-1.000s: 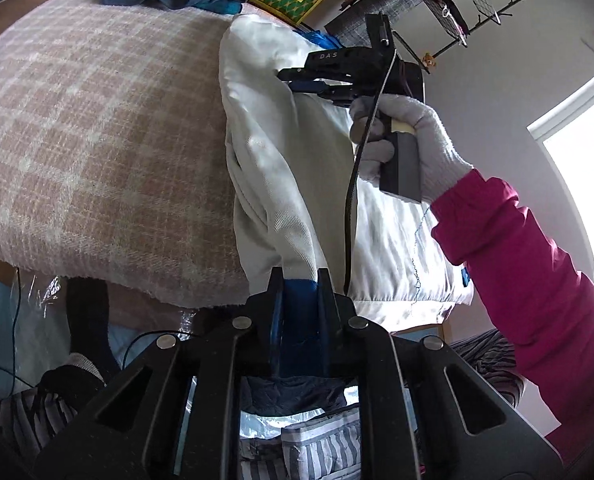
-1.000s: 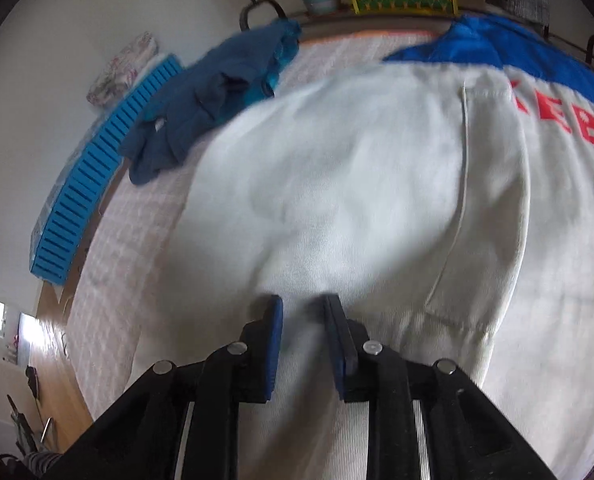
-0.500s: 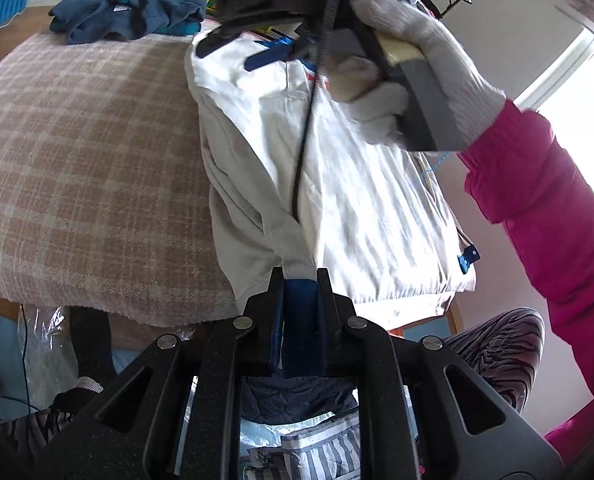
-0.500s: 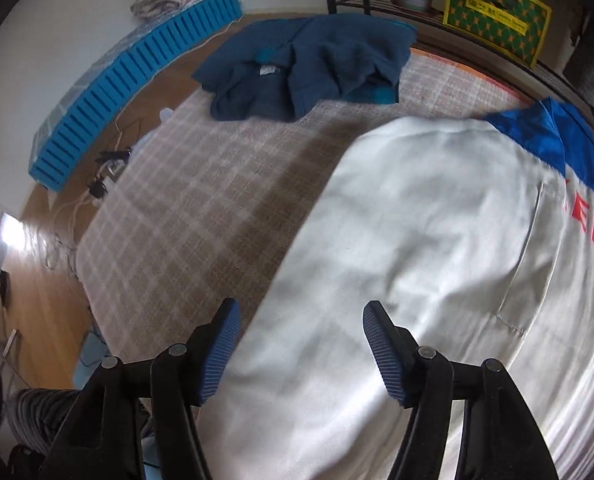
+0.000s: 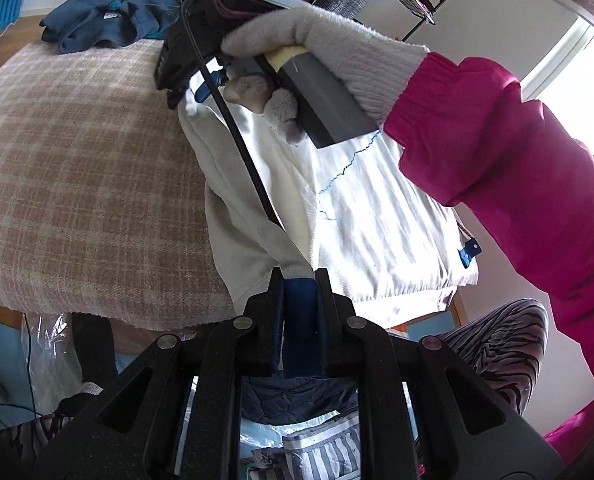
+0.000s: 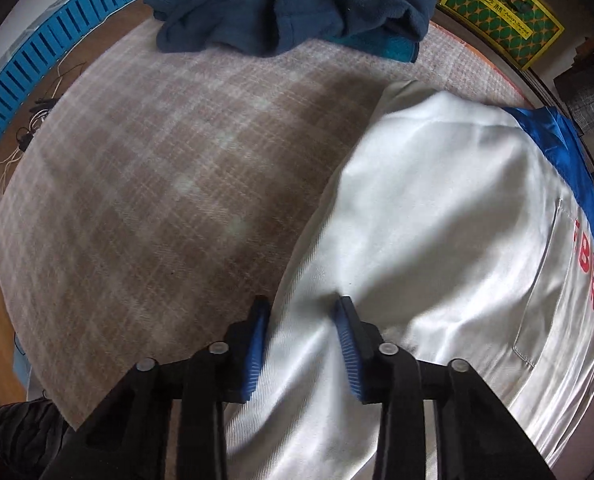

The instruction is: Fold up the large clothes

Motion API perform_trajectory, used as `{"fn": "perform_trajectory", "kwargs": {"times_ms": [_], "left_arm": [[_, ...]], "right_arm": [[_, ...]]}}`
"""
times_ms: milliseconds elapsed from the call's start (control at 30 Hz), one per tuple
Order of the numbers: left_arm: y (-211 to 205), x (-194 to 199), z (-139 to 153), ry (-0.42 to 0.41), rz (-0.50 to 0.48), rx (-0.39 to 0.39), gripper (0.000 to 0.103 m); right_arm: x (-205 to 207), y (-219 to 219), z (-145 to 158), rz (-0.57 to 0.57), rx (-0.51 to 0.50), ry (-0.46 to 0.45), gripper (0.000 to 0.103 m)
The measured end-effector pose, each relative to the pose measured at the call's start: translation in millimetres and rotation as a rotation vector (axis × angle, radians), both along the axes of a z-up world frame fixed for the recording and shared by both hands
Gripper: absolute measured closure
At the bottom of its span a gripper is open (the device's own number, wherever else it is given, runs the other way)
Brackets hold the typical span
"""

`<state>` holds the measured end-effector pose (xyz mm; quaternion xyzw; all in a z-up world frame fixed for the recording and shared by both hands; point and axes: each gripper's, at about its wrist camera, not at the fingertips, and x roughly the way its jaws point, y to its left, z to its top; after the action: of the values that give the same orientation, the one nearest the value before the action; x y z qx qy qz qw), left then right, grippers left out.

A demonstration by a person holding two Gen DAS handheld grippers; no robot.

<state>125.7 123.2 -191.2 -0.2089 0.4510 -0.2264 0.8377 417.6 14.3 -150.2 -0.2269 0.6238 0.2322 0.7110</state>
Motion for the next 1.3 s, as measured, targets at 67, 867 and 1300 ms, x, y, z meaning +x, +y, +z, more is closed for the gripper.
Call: {"fn": "perform_trajectory", "kwargs": {"times_ms": [67, 867, 1300], "left_arm": [[-3.0, 0.0, 2.4, 0.001, 0.002, 0.003, 0.091], [-118.0, -7.8, 51.2, -0.123, -0.235, 0.236, 0.092], [-124.1, -11.5, 42.3, -0.128, -0.254, 0.220, 0.092]], "right_arm": [[0.2, -7.5, 2.3, -0.001, 0.028, -0.020, 0.091], [4.0, -246.9, 59.4, -0.450, 0.819, 0.028, 0.103], [37.5, -137.8, 104.8, -0.046, 0.349, -0.158, 0.054]]}}
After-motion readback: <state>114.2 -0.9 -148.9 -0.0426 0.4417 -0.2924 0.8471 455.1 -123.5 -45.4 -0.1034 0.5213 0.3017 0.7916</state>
